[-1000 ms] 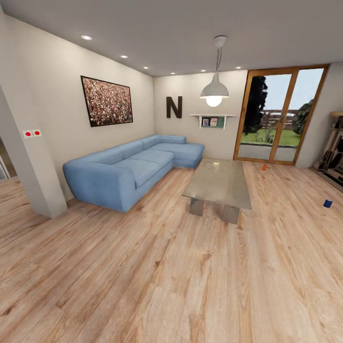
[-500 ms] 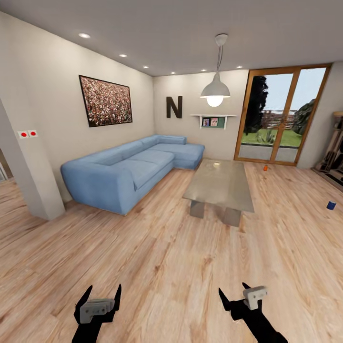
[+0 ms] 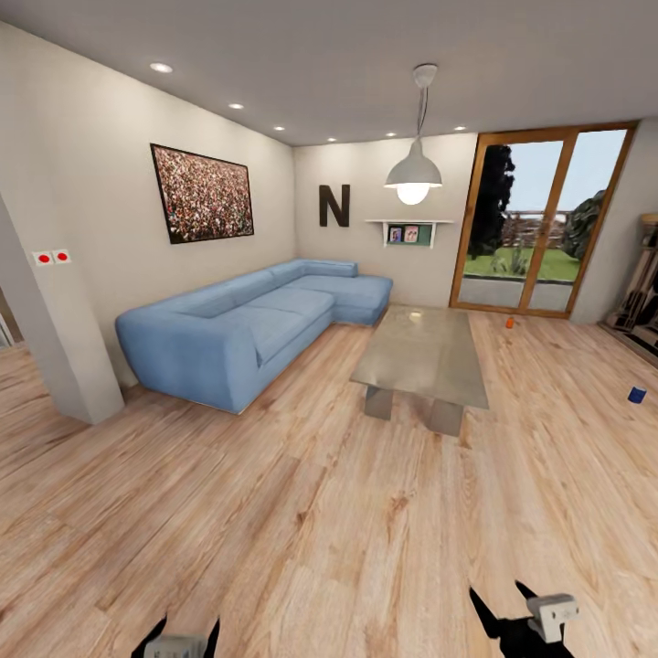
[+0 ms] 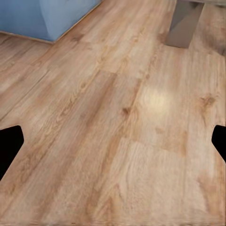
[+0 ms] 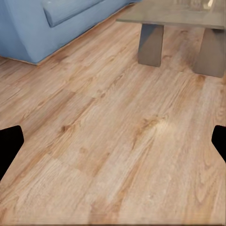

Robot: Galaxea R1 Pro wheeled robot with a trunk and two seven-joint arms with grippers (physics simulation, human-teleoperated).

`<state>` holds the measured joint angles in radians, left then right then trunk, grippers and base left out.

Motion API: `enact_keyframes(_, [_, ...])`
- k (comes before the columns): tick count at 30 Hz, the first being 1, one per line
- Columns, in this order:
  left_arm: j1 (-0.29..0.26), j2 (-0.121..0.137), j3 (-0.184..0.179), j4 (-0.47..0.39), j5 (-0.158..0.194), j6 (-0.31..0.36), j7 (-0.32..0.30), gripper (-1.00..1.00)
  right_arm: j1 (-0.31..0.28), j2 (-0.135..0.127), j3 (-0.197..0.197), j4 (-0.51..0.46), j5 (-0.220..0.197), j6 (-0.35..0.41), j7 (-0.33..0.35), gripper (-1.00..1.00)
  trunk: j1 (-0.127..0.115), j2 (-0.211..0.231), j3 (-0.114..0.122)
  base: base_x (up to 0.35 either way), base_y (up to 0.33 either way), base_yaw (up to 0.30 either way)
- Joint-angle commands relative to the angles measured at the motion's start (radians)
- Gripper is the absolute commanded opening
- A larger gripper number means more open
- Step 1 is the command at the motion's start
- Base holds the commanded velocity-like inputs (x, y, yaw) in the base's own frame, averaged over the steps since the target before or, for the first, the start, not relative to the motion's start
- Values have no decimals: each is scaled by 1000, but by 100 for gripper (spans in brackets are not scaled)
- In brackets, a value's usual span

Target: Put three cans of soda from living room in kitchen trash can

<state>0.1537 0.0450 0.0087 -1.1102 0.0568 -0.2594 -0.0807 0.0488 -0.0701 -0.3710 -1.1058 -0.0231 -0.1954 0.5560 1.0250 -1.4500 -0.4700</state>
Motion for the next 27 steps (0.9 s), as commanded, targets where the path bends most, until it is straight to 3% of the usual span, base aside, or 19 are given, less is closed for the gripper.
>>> enact_keyframes(1, [0, 1, 0, 11, 1, 0, -2, 100, 0, 0, -3, 5, 0, -4, 2, 100, 0, 0, 0, 2, 0, 0])
enact_keyframes(8, [-3, 2, -7, 76, -3, -3, -8, 100, 0, 2, -16, 24, -2, -19, 6, 100, 0, 0, 0, 0, 0, 0])
enact_keyframes(27, [-3, 2, -8, 104, -10, -9, -8, 100, -1, -1, -24, 38, -5, -24, 7, 100, 0, 0, 0, 0, 0, 0])
